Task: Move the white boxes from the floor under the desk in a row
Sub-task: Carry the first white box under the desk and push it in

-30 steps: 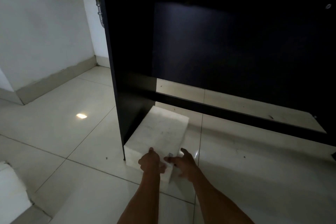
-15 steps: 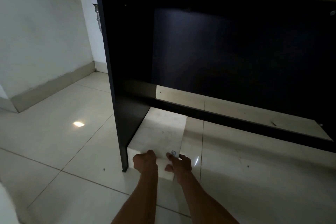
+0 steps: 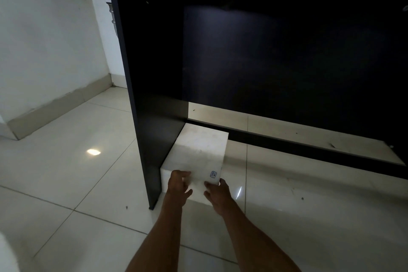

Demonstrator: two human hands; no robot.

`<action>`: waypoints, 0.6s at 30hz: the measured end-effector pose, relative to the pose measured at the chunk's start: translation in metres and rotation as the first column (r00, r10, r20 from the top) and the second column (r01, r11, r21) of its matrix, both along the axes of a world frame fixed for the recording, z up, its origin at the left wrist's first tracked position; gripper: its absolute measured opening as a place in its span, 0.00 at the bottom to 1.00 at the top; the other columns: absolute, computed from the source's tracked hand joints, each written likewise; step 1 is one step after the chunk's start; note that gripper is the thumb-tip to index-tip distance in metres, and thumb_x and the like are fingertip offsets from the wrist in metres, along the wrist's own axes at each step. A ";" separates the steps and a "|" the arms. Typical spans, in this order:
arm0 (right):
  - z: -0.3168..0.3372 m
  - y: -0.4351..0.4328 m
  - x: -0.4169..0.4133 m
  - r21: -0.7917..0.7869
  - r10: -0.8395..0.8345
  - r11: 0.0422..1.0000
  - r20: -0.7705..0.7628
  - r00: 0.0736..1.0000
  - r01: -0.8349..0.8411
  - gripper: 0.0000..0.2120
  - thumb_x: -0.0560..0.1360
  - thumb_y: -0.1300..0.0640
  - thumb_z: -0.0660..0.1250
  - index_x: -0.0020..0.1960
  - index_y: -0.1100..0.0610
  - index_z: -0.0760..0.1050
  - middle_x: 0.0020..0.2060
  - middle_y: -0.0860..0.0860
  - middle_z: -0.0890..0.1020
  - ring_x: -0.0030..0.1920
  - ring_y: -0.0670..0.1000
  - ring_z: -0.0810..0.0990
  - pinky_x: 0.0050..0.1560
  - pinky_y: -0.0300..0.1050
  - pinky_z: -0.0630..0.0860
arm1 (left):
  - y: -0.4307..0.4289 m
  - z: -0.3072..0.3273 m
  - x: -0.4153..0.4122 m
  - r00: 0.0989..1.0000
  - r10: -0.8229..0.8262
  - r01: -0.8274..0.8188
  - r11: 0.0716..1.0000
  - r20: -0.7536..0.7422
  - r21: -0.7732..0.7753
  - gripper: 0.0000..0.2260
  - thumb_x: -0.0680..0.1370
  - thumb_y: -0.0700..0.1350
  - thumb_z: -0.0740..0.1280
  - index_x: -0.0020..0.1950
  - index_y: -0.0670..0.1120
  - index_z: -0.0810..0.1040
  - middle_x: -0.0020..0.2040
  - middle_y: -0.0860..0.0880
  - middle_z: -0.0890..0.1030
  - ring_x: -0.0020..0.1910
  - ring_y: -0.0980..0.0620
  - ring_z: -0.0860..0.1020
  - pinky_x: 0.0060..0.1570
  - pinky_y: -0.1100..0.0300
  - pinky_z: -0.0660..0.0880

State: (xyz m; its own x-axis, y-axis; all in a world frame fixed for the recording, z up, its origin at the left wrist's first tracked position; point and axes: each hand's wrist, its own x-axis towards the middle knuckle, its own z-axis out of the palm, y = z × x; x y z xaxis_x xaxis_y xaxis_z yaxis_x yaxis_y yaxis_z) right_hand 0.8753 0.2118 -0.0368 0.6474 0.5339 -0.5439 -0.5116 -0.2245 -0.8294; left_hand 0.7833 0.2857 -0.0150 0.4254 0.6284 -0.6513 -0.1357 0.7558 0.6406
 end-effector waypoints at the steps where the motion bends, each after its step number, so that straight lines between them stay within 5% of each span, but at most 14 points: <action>1: 0.001 -0.001 0.000 -0.012 0.012 1.000 0.011 1.000 -0.012 0.21 0.74 0.70 0.68 0.65 0.65 0.68 0.57 0.63 0.77 0.51 0.58 0.79 0.51 0.51 0.79 | -0.001 0.004 -0.002 1.000 0.002 -0.002 1.000 -0.002 -0.004 0.04 0.74 0.39 0.63 0.48 0.45 0.76 0.61 0.44 0.71 0.59 0.44 0.70 0.60 0.48 0.68; 4: 0.009 -0.003 -0.005 -0.065 0.065 0.996 0.061 0.996 -0.061 0.23 0.73 0.68 0.69 0.65 0.64 0.67 0.49 0.59 0.76 0.42 0.53 0.76 0.51 0.54 0.80 | -0.001 0.014 -0.008 0.998 0.063 -0.062 0.997 -0.025 0.052 0.05 0.76 0.37 0.64 0.50 0.44 0.75 0.61 0.45 0.70 0.60 0.46 0.67 0.61 0.47 0.67; 8: 0.028 -0.011 -0.013 -0.122 0.117 0.988 0.182 0.976 -0.096 0.25 0.74 0.66 0.69 0.68 0.60 0.66 0.59 0.60 0.77 0.61 0.60 0.76 0.64 0.57 0.74 | -0.003 0.037 -0.022 0.994 0.074 -0.060 0.984 -0.079 0.167 0.23 0.75 0.35 0.64 0.70 0.43 0.70 0.60 0.47 0.69 0.64 0.42 0.67 0.64 0.47 0.66; 18: 0.114 -0.047 -0.088 -0.247 0.317 0.933 0.211 0.925 -0.263 0.41 0.73 0.49 0.71 0.79 0.52 0.52 0.76 0.55 0.63 0.73 0.58 0.67 0.71 0.57 0.68 | -0.047 0.117 -0.114 0.959 0.112 -0.060 0.978 -0.261 0.201 0.22 0.78 0.39 0.64 0.71 0.36 0.70 0.70 0.35 0.72 0.68 0.34 0.72 0.64 0.44 0.72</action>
State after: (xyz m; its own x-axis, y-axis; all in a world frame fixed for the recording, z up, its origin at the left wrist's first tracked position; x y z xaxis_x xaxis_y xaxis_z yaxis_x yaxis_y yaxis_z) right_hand 0.7874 0.1650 0.0770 0.6080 0.6088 -0.5096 -0.1856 -0.5151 -0.8368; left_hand 0.6697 0.2391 0.1025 0.1897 0.7777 -0.5993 0.0025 0.6100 0.7924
